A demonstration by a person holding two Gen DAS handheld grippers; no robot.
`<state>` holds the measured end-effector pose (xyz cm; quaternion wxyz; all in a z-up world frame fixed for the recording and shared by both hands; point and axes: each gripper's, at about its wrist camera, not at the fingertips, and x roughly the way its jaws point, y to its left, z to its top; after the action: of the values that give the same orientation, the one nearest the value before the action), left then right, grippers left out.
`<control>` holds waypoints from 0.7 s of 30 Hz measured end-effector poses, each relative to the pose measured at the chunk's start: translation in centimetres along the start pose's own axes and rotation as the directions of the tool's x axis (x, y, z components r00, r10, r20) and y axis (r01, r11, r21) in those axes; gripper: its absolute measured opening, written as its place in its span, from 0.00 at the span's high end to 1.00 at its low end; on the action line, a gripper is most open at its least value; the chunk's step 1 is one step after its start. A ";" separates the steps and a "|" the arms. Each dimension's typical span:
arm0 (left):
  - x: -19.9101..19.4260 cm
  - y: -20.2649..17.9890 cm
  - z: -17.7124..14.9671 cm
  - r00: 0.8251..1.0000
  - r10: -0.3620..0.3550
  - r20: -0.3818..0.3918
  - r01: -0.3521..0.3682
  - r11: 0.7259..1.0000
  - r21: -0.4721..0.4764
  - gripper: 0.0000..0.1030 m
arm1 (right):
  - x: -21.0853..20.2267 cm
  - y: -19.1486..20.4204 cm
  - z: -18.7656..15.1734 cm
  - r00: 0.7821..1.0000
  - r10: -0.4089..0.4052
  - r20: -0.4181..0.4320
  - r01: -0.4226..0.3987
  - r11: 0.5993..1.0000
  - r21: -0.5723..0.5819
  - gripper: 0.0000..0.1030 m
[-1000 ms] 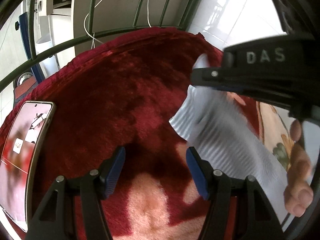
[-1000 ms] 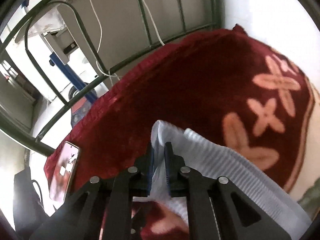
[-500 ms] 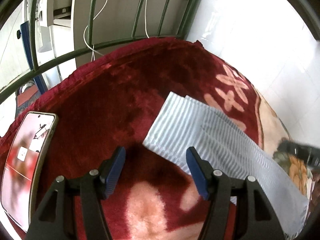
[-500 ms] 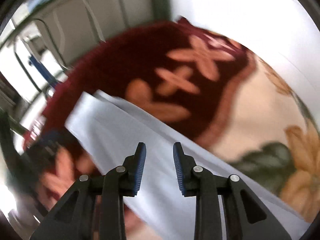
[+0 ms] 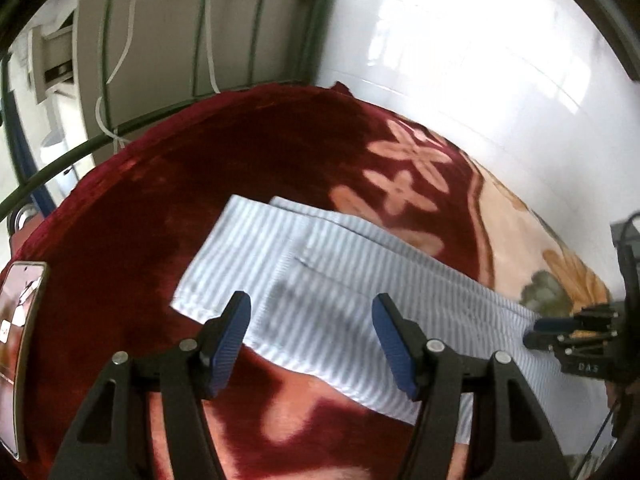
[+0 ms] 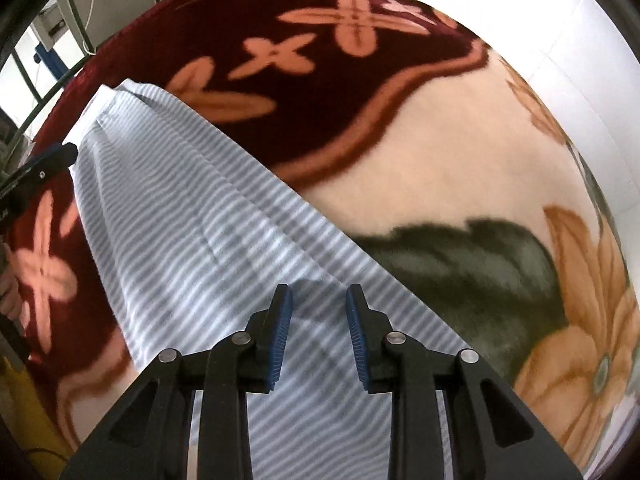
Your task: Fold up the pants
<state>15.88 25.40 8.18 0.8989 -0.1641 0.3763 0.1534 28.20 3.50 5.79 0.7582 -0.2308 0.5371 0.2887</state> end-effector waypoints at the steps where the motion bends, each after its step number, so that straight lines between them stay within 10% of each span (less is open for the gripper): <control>1: 0.2 -0.2 -0.1 1.000 0.003 -0.007 -0.003 1.000 0.010 0.36 | 0.0 0.0 0.1 1.000 -0.001 0.007 0.001 1.000 0.001 0.72; 9: 1.3 -0.5 -0.7 0.999 0.004 -0.049 -0.003 1.000 0.015 0.36 | 0.7 -0.2 0.6 1.000 0.021 0.018 -0.021 1.000 0.008 0.72; 13: 1.3 -0.7 -0.8 0.999 0.012 -0.050 -0.010 0.999 0.030 0.36 | -0.3 0.4 0.3 0.997 0.046 0.058 -0.046 0.999 -0.011 0.96; 21: 1.0 -0.7 -0.9 0.999 0.023 -0.036 -0.022 0.999 0.041 0.36 | -4.5 -1.2 0.8 0.974 -0.001 0.225 -0.014 0.998 0.067 0.97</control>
<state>16.28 24.58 7.01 0.8932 -0.1444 0.3975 0.1528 28.38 2.31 10.40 0.8207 -0.1690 0.4578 0.2971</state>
